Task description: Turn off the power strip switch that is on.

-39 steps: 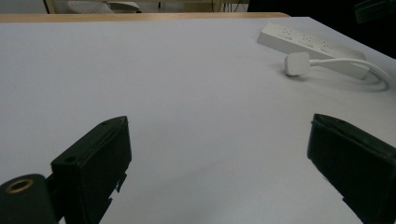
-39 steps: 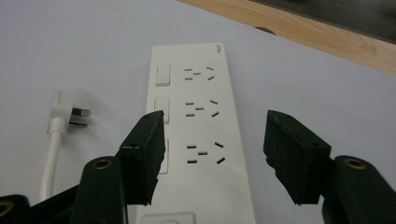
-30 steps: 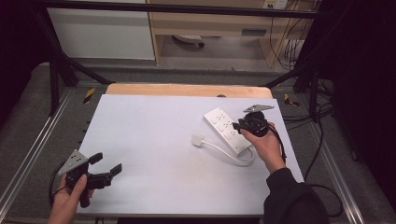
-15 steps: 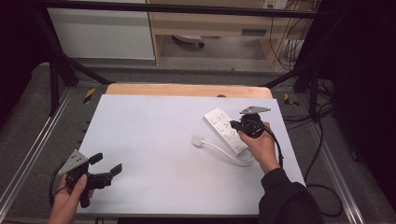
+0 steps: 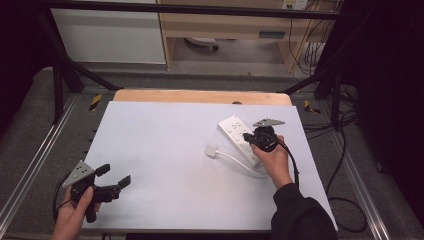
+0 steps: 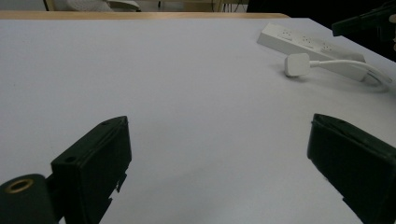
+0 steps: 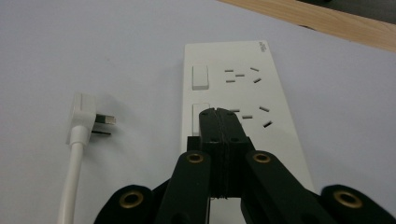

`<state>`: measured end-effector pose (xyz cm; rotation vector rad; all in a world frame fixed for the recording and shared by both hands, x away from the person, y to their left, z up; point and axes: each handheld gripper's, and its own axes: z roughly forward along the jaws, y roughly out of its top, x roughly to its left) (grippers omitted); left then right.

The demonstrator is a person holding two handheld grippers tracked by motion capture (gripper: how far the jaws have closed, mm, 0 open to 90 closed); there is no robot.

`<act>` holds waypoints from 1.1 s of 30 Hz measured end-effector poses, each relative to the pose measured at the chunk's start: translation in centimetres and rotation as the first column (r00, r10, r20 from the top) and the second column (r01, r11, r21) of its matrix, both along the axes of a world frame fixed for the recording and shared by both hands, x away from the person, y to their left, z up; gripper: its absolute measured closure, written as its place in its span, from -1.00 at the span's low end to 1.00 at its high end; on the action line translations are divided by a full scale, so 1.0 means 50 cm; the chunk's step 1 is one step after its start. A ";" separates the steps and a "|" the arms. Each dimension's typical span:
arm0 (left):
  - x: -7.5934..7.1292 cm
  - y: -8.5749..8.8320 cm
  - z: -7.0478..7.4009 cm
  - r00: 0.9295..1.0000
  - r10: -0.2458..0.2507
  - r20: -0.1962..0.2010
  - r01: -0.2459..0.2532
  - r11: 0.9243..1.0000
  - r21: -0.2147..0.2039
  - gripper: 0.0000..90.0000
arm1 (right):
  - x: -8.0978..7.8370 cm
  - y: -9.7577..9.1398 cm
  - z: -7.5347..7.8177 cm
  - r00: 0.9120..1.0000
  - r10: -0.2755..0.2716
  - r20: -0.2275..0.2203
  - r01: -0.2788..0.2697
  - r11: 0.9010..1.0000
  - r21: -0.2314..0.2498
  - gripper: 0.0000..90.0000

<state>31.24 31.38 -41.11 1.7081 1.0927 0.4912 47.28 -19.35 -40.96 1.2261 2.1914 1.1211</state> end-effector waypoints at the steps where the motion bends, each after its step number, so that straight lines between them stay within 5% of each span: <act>1: 0.001 -0.001 0.000 1.000 0.000 0.000 0.000 1.000 0.000 -0.86 | 0.000 0.001 -0.002 1.000 0.003 0.001 -0.003 1.000 0.000 1.00; 33: -0.003 0.001 0.000 1.000 -0.006 0.000 0.006 1.000 0.006 -0.86 | -0.011 0.013 -0.037 1.000 -0.013 0.004 0.013 1.000 0.003 1.00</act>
